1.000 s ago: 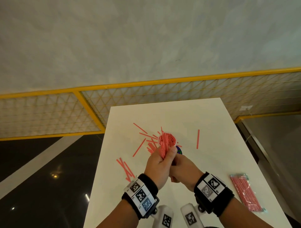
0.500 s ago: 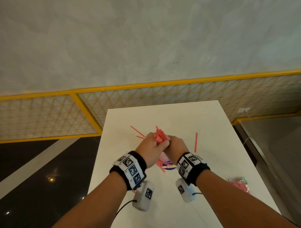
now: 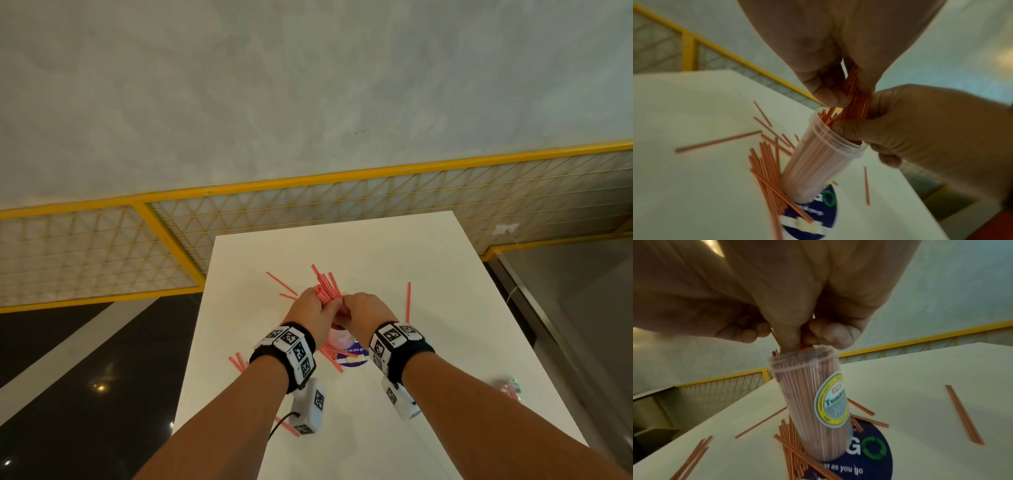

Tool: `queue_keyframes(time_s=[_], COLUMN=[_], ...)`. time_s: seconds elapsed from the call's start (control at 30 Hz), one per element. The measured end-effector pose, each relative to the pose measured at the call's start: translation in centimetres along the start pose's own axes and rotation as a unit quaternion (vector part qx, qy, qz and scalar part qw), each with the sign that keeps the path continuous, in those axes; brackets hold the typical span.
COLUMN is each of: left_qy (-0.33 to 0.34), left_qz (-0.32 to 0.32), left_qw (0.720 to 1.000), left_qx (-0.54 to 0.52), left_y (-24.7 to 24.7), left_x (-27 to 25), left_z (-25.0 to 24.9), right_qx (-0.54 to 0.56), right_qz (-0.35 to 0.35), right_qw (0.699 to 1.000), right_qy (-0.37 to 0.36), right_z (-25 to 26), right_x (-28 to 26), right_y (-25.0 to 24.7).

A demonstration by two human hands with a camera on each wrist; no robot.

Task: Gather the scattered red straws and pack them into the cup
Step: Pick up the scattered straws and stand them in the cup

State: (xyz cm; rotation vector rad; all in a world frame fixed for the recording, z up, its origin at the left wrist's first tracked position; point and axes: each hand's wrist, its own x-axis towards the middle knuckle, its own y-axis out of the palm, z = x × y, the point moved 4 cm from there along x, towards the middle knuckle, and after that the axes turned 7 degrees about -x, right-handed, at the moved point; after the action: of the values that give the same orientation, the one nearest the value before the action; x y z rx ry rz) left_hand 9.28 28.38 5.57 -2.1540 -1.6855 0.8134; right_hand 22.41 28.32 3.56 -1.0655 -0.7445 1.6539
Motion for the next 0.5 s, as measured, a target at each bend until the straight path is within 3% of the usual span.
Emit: queue_keyframes(time_s=[0.2,0.37,0.5], left_qy=[0.032,0.056,0.068], left_qz=[-0.004,0.040,0.047], left_qw=[0.999,0.995,0.994], left_qx=[0.029,0.073,0.068], left_y=[0.5,0.6,0.8], left_x=[0.5,-0.2,-0.3], left_z=[-0.6,-0.8,-1.1], right_qx=[0.013,0.033,0.133], right_qz=[-0.032,-0.012,-0.045], right_qw=[0.999,0.999,0.990], right_qy=[0.008,-0.007,-0.019], right_z=[-0.1,-0.4,-0.1], right_x=[-0.1,-0.8,-1.8], right_y=[1.0,1.0,-0.9])
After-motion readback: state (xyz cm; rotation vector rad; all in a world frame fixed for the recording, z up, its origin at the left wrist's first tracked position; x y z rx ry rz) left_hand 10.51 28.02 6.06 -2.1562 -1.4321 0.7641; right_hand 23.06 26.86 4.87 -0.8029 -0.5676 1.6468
